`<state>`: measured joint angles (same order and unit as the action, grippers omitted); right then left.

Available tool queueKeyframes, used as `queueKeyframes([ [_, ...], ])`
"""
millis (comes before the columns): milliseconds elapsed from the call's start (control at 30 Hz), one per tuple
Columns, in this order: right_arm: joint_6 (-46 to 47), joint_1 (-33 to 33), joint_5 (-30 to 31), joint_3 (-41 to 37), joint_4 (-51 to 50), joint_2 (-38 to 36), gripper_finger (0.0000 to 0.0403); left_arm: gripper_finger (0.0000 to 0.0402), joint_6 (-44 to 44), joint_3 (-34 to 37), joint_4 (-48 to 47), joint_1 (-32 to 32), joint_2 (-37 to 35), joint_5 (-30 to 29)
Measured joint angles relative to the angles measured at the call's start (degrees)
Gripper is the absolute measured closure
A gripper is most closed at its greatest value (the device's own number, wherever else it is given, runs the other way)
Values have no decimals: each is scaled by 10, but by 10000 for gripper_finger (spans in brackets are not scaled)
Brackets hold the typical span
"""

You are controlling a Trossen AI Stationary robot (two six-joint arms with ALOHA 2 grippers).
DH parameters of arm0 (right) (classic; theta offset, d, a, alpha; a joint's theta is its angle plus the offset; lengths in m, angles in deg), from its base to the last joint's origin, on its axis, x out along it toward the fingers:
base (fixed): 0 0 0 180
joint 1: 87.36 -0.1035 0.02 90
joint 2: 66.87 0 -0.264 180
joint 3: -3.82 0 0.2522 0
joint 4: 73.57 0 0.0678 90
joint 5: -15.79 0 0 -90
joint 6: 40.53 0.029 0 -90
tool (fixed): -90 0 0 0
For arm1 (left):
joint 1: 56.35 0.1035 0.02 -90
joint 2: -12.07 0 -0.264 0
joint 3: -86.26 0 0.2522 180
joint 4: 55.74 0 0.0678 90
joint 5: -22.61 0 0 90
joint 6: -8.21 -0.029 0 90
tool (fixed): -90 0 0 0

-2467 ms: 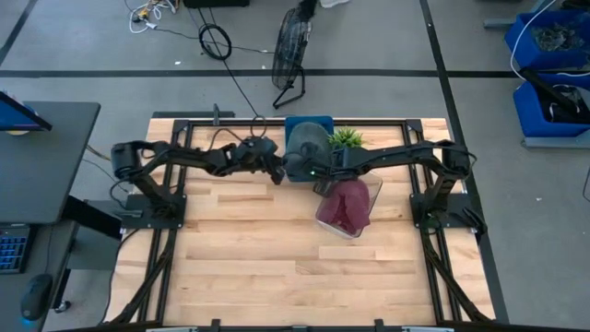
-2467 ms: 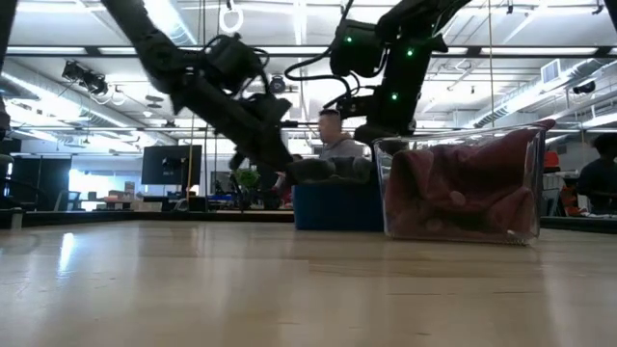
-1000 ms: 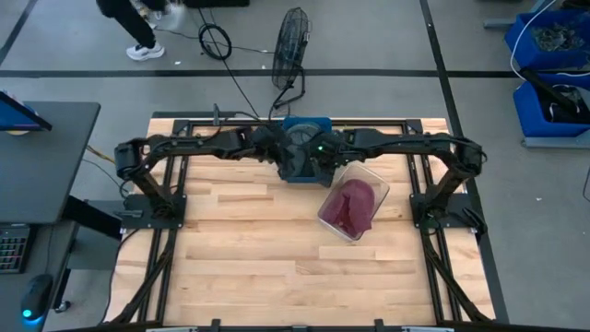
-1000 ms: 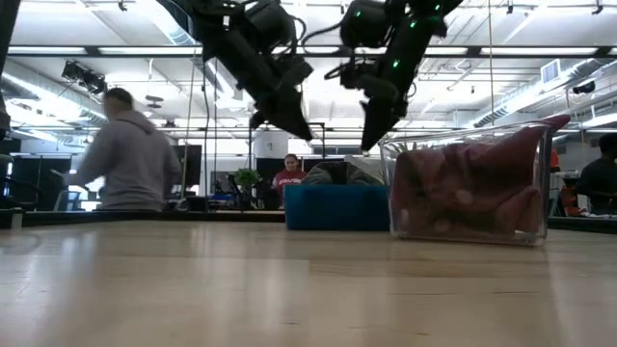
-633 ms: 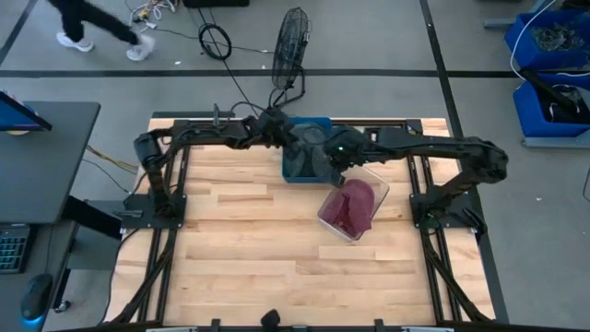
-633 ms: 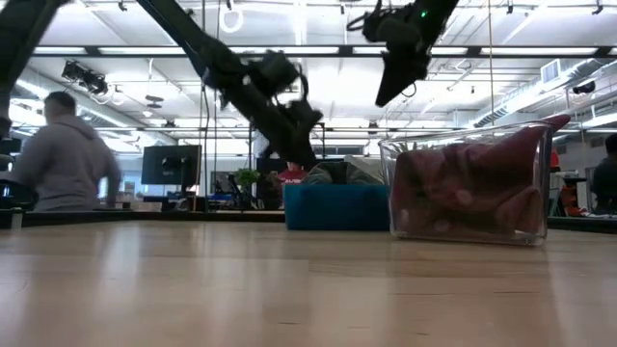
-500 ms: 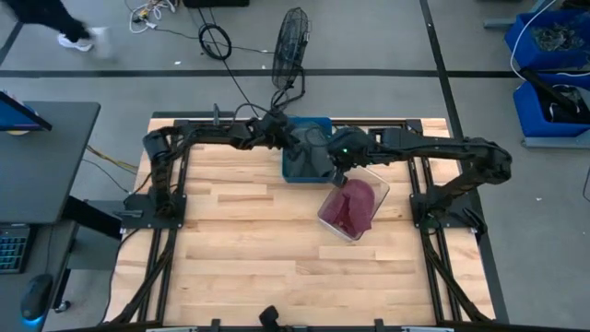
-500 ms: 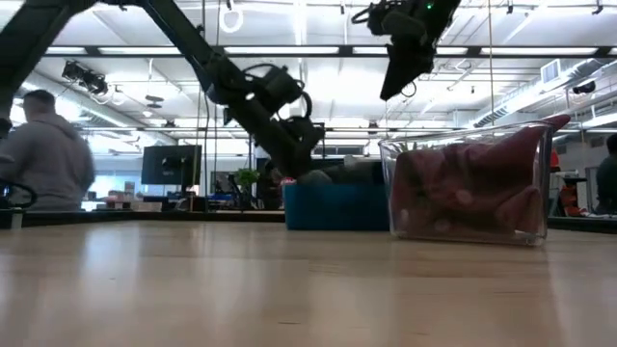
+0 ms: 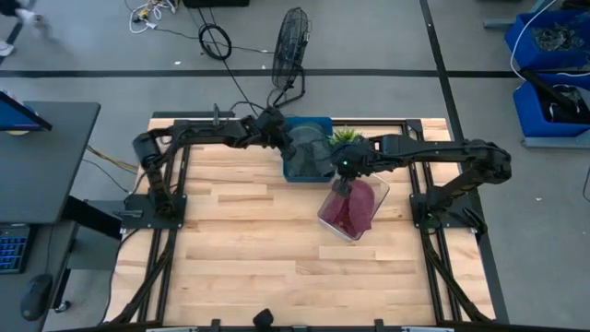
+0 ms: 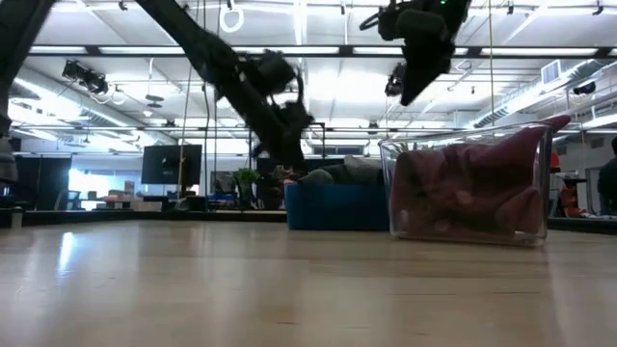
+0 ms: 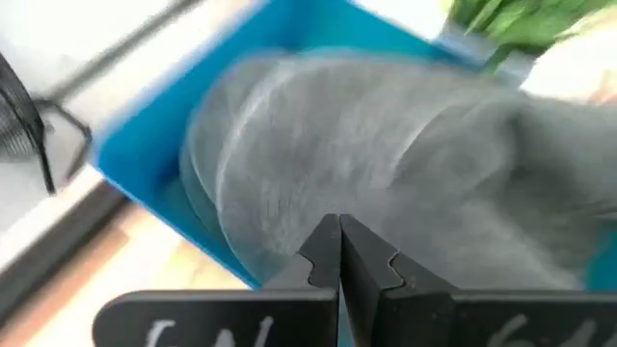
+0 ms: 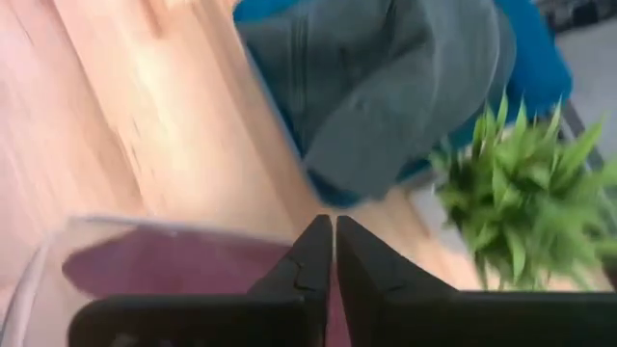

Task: Pick & Place hat
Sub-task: Return to Home Position

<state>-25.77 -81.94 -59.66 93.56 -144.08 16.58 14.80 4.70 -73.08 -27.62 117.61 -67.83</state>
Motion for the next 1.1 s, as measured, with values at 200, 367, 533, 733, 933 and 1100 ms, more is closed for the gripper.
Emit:
queueKeyframes([
  [200, 70, -36, 13, 0, -92, 0, 381, 399, -47, -1, -102, -21, -105, -26],
  [367, 121, -85, 89, -1, -153, -5, 381, 399, -86, -2, -175, -47, -210, -34],
  [533, 133, -131, 103, -1, -177, -62, 381, 399, -102, -2, -271, -52, -334, -36],
  [733, 159, -181, 174, -69, -141, -207, 381, 399, -53, 104, -293, -60, -523, -41],
  [933, 96, -218, 159, -232, 11, -382, 381, 399, -25, 326, -220, -79, -750, -31],
  [1100, -35, -226, 104, -361, 242, -507, 381, 399, 4, 471, -30, -84, -919, 83],
])
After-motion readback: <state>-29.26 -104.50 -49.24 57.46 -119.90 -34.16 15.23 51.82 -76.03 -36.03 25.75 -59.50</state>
